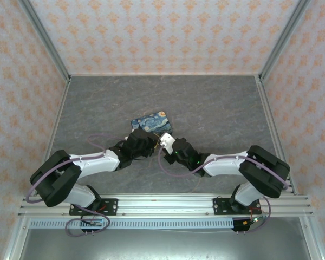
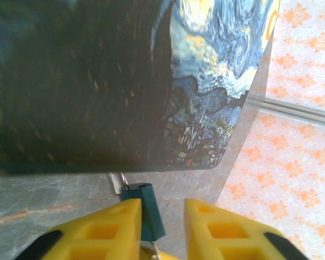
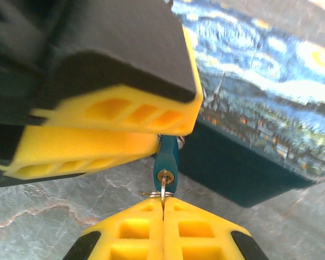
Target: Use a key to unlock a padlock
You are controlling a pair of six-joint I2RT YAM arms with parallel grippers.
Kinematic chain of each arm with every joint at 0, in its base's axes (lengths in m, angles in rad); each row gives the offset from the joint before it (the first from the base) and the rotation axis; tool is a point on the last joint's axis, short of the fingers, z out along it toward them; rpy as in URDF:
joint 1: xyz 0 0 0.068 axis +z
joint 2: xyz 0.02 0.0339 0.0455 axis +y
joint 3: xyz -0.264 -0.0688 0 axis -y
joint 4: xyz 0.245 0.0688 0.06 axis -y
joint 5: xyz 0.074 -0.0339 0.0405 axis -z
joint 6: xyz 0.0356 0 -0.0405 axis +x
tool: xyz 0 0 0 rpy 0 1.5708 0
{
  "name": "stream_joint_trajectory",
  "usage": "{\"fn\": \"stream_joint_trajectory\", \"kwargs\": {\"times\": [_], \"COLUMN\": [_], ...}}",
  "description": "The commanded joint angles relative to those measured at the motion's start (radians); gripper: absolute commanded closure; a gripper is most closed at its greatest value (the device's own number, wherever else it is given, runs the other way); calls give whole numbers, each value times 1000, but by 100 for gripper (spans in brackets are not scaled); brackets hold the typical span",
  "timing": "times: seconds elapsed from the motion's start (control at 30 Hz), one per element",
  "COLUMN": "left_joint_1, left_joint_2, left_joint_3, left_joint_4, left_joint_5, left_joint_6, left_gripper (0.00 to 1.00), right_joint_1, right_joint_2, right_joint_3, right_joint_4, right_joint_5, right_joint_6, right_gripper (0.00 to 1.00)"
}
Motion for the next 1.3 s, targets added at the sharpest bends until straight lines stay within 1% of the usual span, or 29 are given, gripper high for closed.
{"fn": "stream_joint_trajectory", "kwargs": {"times": [0.0,0.2,0.27,0.4,0.53,0.63,0.7,0.83,0.9,0.97,1.03,1.1,1.17,1.27], "left_joint_1": [-6,5,13,36,87,142,189,281,315,351,375,388,395,397], "left_joint_2": [-26,-100,-140,-227,-316,-368,-389,-380,-352,-308,-262,-216,-164,-96], "left_joint_3": [-18,-52,-61,-67,-81,-110,-118,-102,-78,-45,-14,18,49,75], "left_joint_4": [-25,-91,-132,-227,-307,-318,-334,-334,-336,-333,-336,-338,-345,-330], "left_joint_5": [-29,-67,-89,-138,-166,-158,-133,-46,11,73,115,148,165,188], "left_joint_6": [9,31,51,103,159,184,207,286,323,367,409,445,480,506], "left_gripper": [67,57,53,45,37,29,26,17,15,14,13,12,12,12], "right_joint_1": [-21,-80,-101,-111,-121,-139,-153,-170,-172,-182,-204,-233,-257,-263], "right_joint_2": [25,44,52,78,114,147,163,147,111,69,34,11,2,8], "right_joint_3": [-21,-57,-73,-85,-94,-86,-81,-72,-76,-87,-98,-102,-86,-46], "right_joint_4": [54,126,164,225,275,281,290,266,210,162,152,152,161,160], "right_joint_5": [-76,-171,-212,-287,-361,-416,-456,-479,-447,-421,-424,-457,-518,-591], "right_joint_6": [187,383,475,632,782,870,918,955,928,897,881,871,843,788], "right_gripper": [100,100,100,100,100,100,99,84,76,65,58,54,50,47]}}
